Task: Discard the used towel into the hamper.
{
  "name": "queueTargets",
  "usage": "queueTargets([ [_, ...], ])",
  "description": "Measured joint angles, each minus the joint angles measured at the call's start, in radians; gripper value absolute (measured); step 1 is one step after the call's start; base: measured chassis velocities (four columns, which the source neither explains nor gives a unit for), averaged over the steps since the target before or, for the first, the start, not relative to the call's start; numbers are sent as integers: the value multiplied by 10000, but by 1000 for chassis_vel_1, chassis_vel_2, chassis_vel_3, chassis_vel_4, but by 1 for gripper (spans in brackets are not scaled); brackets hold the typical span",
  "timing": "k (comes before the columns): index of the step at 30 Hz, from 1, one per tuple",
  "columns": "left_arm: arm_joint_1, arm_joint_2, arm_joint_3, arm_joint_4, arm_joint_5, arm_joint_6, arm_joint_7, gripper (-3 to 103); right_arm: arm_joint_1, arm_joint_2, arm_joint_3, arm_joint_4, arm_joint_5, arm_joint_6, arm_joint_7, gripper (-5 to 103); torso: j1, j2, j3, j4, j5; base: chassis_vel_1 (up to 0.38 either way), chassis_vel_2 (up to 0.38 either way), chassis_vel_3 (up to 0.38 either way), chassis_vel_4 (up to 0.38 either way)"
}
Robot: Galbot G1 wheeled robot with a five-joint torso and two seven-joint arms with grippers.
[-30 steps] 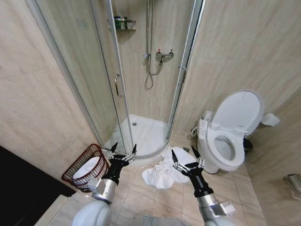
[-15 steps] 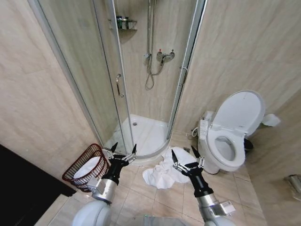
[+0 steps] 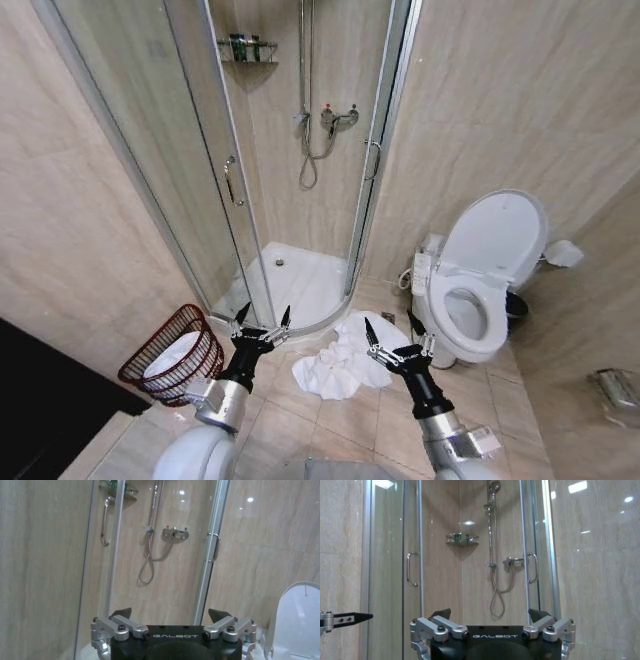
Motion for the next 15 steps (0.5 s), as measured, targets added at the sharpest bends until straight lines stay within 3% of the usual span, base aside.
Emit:
queueTargets([
  [15,0,0,0,0,0,0,0,100,0,0,2,0,0,0,0,100,-287,-622,-333,-1,4,-17,-14,-25,-25],
])
